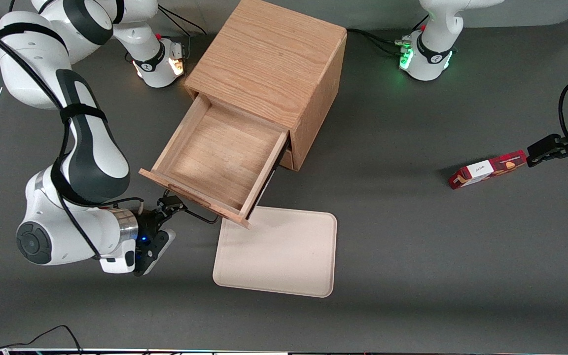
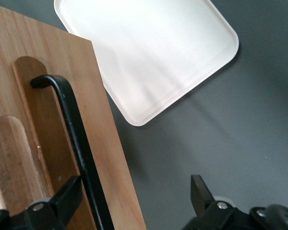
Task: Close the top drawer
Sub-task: 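Press the right gripper against the drawer front and push it inward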
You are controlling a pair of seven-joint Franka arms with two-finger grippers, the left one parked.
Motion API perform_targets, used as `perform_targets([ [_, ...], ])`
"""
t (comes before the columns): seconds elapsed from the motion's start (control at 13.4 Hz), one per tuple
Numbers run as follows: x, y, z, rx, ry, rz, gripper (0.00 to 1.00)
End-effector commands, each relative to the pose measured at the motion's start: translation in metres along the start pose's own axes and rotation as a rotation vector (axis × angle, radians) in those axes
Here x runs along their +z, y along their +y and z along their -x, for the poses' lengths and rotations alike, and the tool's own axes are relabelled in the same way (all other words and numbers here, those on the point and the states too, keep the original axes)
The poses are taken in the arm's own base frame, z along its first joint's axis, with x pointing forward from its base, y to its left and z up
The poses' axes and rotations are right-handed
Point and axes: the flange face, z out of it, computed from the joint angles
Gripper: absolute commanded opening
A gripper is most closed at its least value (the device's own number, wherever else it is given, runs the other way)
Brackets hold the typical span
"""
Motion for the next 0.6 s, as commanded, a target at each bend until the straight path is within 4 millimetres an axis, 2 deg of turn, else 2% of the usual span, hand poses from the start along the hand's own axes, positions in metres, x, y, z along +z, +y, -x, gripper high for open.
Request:
perform_targets([
  [0.0, 0.008, -0.001, -0.005, -0.032, -0.032, 0.025, 1.0],
  [0.07, 0.017, -0.002, -0.009, -0.039, -0.041, 0.018, 1.0],
  [0.52, 0.033, -0.006, -0.011, -0.048, -0.083, 0.027, 1.0],
])
